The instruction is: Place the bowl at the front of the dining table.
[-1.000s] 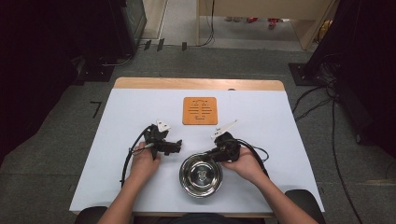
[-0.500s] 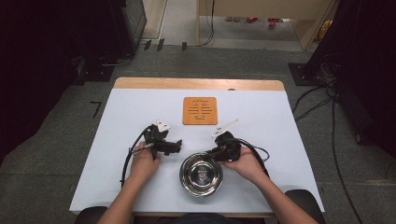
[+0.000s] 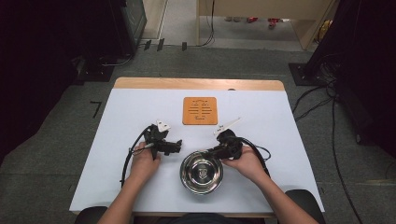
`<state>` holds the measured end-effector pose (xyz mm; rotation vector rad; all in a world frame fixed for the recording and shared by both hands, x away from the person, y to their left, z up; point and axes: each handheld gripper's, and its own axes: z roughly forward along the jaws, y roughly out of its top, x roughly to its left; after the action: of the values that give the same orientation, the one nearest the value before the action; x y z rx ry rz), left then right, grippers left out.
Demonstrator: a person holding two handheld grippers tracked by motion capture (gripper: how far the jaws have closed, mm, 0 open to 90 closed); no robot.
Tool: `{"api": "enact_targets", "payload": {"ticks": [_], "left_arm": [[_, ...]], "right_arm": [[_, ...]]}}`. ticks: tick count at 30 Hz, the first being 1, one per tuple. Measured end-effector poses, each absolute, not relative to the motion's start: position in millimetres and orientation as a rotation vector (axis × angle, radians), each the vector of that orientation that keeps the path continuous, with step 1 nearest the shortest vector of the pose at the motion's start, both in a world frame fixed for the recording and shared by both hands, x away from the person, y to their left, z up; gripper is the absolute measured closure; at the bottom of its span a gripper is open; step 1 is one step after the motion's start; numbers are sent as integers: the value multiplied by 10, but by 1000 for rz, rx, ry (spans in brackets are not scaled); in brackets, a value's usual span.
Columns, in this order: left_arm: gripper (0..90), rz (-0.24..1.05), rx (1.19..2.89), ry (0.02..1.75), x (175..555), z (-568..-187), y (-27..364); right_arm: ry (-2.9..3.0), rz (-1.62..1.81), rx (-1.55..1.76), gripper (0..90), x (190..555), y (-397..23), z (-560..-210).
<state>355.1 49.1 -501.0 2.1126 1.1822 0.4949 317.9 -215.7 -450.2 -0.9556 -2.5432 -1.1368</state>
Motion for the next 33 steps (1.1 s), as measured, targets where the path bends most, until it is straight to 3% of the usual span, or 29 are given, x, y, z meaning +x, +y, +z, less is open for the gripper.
{"api": "enact_targets", "payload": {"ticks": [33], "left_arm": [[0,495,2113,1182,3551,-5010,492]], "right_arm": [[-2494,-1209,-1114,836,3269,-2295,-4472]]}}
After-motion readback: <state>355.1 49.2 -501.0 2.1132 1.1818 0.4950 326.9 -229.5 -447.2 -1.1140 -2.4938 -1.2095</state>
